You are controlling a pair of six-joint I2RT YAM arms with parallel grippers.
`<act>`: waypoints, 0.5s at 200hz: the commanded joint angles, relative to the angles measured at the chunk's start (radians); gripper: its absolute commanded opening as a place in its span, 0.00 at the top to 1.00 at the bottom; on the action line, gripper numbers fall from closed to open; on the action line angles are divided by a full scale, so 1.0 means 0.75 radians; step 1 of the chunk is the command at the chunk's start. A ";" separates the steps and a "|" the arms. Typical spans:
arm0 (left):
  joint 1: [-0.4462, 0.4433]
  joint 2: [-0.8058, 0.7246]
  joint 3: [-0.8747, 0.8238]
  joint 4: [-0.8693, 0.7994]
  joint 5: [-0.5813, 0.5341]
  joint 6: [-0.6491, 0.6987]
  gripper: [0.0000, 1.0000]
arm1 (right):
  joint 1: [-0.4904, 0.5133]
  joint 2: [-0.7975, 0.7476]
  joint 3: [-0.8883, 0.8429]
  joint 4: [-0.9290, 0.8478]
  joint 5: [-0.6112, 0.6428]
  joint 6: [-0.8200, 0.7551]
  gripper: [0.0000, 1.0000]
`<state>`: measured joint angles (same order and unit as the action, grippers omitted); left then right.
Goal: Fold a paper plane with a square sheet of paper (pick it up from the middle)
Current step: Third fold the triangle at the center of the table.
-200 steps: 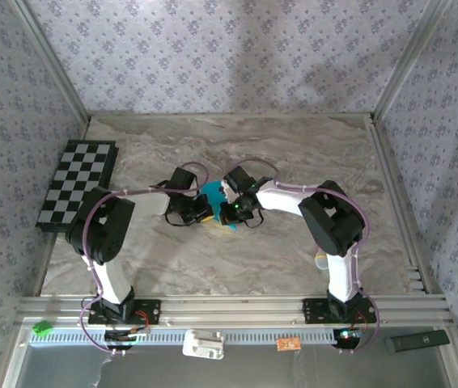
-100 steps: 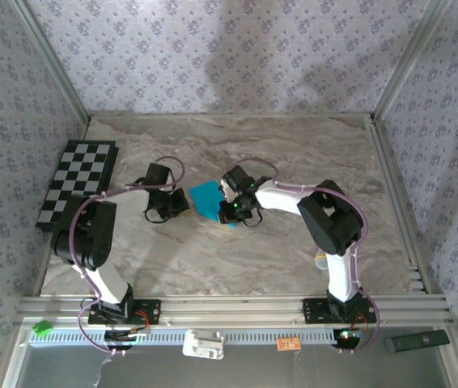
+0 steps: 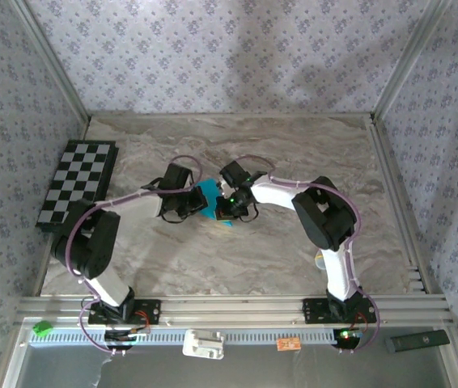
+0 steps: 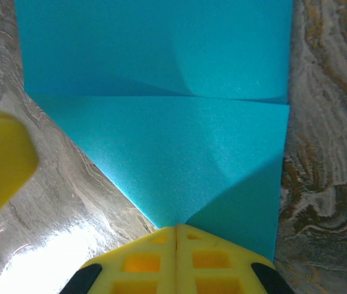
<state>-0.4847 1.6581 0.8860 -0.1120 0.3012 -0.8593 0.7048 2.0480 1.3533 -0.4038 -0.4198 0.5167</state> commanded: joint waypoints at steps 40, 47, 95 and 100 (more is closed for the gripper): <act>-0.002 0.129 0.066 0.044 0.009 -0.043 0.96 | -0.030 0.033 -0.023 -0.009 -0.059 0.030 0.94; -0.002 0.134 0.063 0.040 0.003 -0.043 0.96 | -0.031 0.033 -0.023 -0.011 -0.058 0.029 0.94; -0.002 0.162 0.052 -0.058 -0.067 -0.019 0.98 | -0.035 0.029 -0.016 -0.030 -0.059 -0.015 0.94; -0.002 0.166 0.050 -0.063 -0.072 -0.018 0.99 | -0.036 0.029 -0.013 -0.035 -0.058 -0.024 0.94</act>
<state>-0.4847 1.7584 0.9073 -0.1062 0.2897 -0.8833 0.6846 2.0499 1.3468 -0.3935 -0.4572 0.5266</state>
